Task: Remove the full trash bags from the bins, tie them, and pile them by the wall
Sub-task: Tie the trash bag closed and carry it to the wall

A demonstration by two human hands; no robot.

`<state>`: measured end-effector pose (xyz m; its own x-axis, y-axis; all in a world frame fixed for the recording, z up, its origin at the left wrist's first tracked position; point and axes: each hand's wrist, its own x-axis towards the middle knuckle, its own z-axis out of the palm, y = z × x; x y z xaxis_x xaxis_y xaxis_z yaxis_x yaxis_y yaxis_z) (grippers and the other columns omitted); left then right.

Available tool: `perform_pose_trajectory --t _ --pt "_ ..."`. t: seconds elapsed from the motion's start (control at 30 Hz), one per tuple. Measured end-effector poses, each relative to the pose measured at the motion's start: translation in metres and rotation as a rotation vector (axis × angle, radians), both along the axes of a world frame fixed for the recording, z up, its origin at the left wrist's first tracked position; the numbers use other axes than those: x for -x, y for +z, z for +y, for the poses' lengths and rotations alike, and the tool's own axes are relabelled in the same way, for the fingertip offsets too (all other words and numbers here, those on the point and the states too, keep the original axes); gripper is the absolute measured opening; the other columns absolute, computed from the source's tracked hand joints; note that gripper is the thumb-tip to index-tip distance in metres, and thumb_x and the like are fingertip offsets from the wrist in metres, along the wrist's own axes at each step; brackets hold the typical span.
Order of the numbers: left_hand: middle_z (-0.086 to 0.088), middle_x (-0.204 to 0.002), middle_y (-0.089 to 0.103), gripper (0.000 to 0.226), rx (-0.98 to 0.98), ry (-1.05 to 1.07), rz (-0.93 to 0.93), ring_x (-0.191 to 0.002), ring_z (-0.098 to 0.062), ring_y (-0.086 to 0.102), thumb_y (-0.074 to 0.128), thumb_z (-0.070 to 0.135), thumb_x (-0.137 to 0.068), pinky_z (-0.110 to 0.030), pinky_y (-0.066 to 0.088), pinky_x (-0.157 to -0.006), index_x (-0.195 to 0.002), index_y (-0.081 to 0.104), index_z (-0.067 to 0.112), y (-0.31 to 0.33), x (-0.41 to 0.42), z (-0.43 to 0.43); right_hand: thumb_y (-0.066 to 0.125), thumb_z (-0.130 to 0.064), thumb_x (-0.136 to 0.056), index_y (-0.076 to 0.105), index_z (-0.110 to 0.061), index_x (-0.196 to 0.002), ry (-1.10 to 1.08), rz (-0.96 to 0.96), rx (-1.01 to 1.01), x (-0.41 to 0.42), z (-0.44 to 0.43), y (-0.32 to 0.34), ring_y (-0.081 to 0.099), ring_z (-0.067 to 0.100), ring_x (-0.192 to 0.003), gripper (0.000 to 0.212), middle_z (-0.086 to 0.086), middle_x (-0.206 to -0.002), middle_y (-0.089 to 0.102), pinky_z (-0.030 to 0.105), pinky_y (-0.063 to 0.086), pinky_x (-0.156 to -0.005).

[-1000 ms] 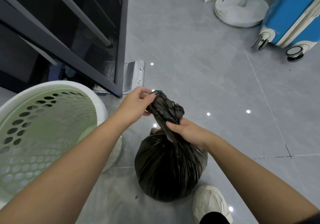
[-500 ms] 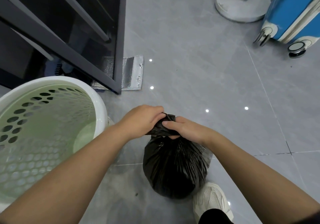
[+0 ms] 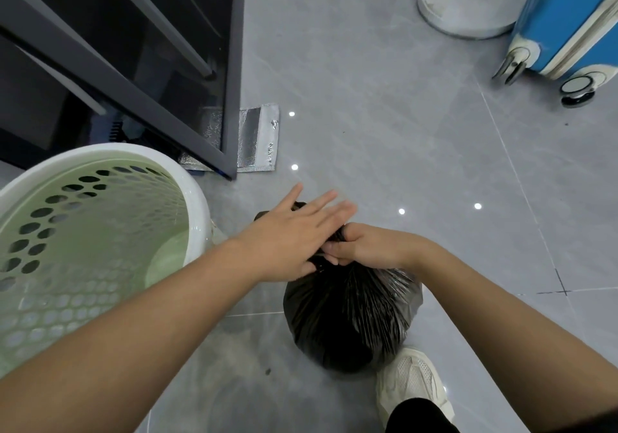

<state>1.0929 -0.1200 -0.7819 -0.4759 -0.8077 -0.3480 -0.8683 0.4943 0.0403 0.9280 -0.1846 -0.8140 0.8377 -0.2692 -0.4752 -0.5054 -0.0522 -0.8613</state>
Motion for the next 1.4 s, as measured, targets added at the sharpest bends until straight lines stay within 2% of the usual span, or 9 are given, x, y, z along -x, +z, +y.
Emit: perform_pose_trajectory --t 0.1,0.2,0.4,0.6,0.8,1.0,1.13,1.27,1.4 --pt "0.000 -0.120 0.057 0.048 -0.043 0.062 0.036 -0.120 -0.022 0.048 0.047 0.014 -0.087 -0.041 0.029 -0.110 -0.133 0.038 0.023 -0.005 0.002 -0.011 0.042 -0.021 -0.101 0.049 -0.019 -0.070 0.069 0.028 0.039 0.001 0.002 0.001 0.039 0.002 -0.057 0.032 -0.009 -0.063 0.044 0.017 0.035 -0.066" --pt "-0.004 -0.094 0.063 0.014 -0.190 0.240 0.039 -0.082 -0.026 0.054 0.041 0.016 -0.087 -0.033 0.040 -0.066 -0.090 0.052 0.024 0.004 0.005 -0.014 0.046 -0.033 -0.098 0.049 -0.029 -0.067 0.062 0.084 0.119 0.006 0.001 -0.003 0.046 0.008 -0.066 0.031 -0.010 -0.066 0.048 0.027 0.036 -0.074" --pt "-0.003 -0.076 0.066 0.029 -0.374 0.483 0.150 -0.078 -0.025 0.060 0.039 0.032 -0.087 -0.033 0.046 -0.065 -0.074 0.058 0.014 0.018 -0.002 -0.007 0.044 -0.035 -0.097 0.056 -0.028 -0.094 0.095 0.071 0.550 0.018 0.003 -0.012 0.049 0.013 -0.097 0.014 -0.010 -0.092 0.056 0.041 0.030 -0.099" --pt "-0.002 -0.063 0.051 0.046 -0.333 0.605 0.351 -0.065 -0.021 0.049 0.038 0.039 -0.098 -0.032 0.036 -0.061 -0.062 0.048 0.012 0.020 0.005 -0.002 0.051 -0.034 -0.093 0.059 -0.021 -0.109 -0.047 -0.074 0.799 0.016 0.012 -0.024 0.046 0.011 -0.089 0.021 -0.007 -0.097 0.057 0.033 0.040 -0.081" --pt "0.004 -0.054 0.049 0.036 -0.391 0.891 0.638 -0.054 -0.018 0.048 0.046 0.023 -0.094 -0.035 0.047 -0.059 -0.062 0.062 0.022 0.016 -0.004 0.003 0.055 -0.033 -0.084 0.059 -0.020 -0.086 -0.186 -0.074 0.948 0.014 0.015 -0.017 0.051 0.018 -0.082 0.014 -0.009 -0.081 0.050 0.031 0.033 -0.072" --pt "-0.006 -0.068 0.058 0.032 -0.538 0.942 0.505 -0.063 -0.022 0.052 0.046 0.026 -0.087 -0.032 0.044 -0.064 -0.057 0.055 0.020 0.027 -0.006 0.002 0.047 -0.038 -0.078 0.057 -0.020 -0.075 -0.217 0.001 1.184 0.010 0.020 -0.016 0.046 0.019 -0.079 0.021 -0.008 -0.073 0.051 0.036 0.028 -0.082" --pt "-0.004 -0.112 0.064 0.028 -0.185 0.781 0.218 -0.104 -0.026 0.056 0.040 0.020 -0.085 -0.035 0.044 -0.092 -0.108 0.057 0.017 0.030 0.009 0.000 0.040 -0.034 -0.082 0.055 -0.017 -0.073 -0.113 0.020 1.250 0.000 0.021 -0.019 0.046 0.023 -0.072 0.024 -0.003 -0.070 0.049 0.039 0.028 -0.075" --pt "-0.004 -0.105 0.060 0.039 -0.075 0.537 0.095 -0.104 -0.024 0.052 0.044 0.028 -0.085 -0.039 0.023 -0.114 -0.121 0.040 0.013 0.017 0.018 0.006 0.037 -0.033 -0.083 0.056 -0.017 -0.073 -0.084 0.043 1.247 -0.001 0.018 -0.022 0.046 0.022 -0.071 0.026 -0.003 -0.068 0.048 0.039 0.025 -0.074" --pt "-0.011 -0.099 0.061 0.007 -0.085 0.607 0.119 -0.091 -0.033 0.055 0.039 0.011 -0.088 -0.038 0.042 -0.073 -0.095 0.041 0.013 0.006 0.019 0.009 0.036 -0.032 -0.082 0.051 -0.018 -0.067 -0.071 0.056 1.245 -0.005 0.017 -0.021 0.045 0.021 -0.068 0.026 -0.007 -0.065 0.037 0.038 0.024 -0.074"
